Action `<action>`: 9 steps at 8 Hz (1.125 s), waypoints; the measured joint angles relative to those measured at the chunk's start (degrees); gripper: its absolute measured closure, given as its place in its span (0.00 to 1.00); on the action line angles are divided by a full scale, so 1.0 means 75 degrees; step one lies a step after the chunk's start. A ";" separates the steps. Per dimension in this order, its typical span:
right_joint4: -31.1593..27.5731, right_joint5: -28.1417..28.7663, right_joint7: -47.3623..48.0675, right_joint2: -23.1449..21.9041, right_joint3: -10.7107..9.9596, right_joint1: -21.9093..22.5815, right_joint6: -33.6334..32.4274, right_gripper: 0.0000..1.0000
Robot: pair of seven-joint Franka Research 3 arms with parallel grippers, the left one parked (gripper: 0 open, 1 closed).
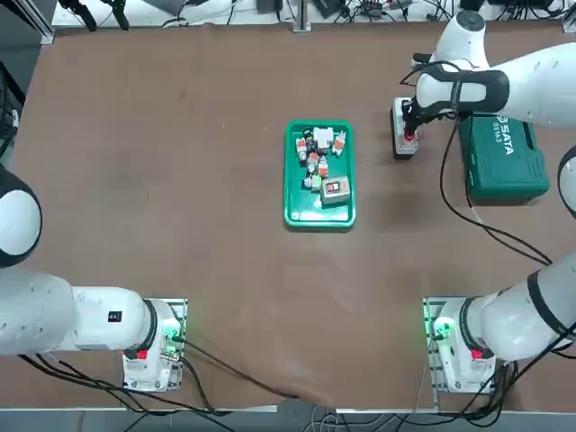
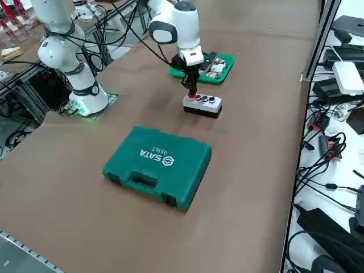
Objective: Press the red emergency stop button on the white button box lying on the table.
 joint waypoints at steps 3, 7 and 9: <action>-0.0005 0.0000 0.0037 0.0000 0.0000 0.0000 0.0000 0.99; -0.0020 0.0000 0.0090 0.0019 -0.0001 0.0000 0.0010 0.99; -0.0018 -0.0004 0.0127 0.0066 -0.0001 0.0001 0.0034 0.99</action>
